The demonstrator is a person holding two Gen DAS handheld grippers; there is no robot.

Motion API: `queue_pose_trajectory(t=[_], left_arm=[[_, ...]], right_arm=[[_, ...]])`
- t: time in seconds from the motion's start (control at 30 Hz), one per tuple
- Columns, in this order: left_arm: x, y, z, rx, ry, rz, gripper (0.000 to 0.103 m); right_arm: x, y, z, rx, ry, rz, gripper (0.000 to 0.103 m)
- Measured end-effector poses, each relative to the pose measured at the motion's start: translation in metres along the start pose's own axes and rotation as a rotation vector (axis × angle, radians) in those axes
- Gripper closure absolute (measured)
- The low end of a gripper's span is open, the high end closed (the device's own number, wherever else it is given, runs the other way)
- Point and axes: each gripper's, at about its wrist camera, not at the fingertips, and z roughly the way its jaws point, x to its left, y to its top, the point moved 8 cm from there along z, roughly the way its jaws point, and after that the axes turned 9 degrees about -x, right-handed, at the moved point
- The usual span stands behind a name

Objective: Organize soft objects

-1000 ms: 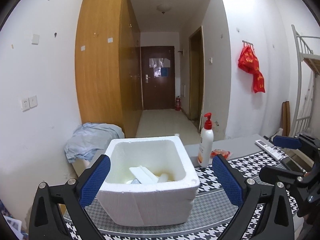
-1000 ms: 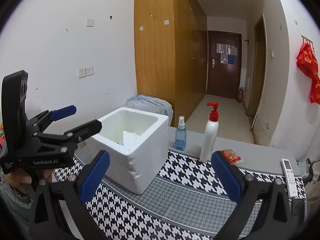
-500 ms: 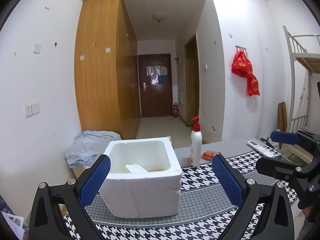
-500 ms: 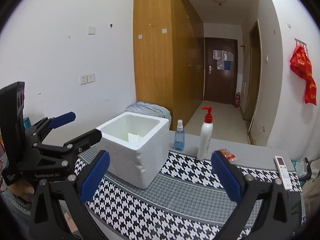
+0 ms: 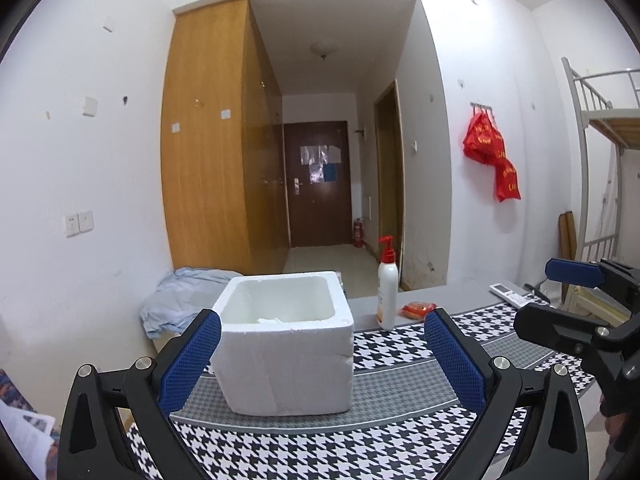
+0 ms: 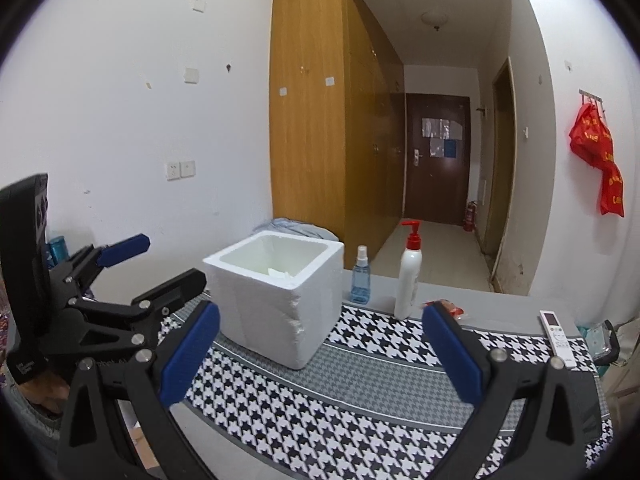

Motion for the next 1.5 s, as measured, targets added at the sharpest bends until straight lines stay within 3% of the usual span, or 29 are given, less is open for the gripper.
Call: queue_pose_trajectory(t=[0.57, 0.93, 1.5], left_arm=[[-0.008, -0.018, -0.037, -0.073, 0.013, -0.009, 0.001], [-0.006, -0.034, -0.063, -0.076, -0.001, -0.027, 0.001], [0.006, -0.06, -0.09, -0.067, 0.039, -0.029, 0.001]], right_arm=[[0.008, -0.02, -0.033, -0.084, 0.009, 0.018, 0.0], [0.026, -0.046, -0.053, -0.087, -0.016, 0.015, 0.0], [0.036, -0.067, -0.072, -0.099, -0.04, 0.031, 0.0]])
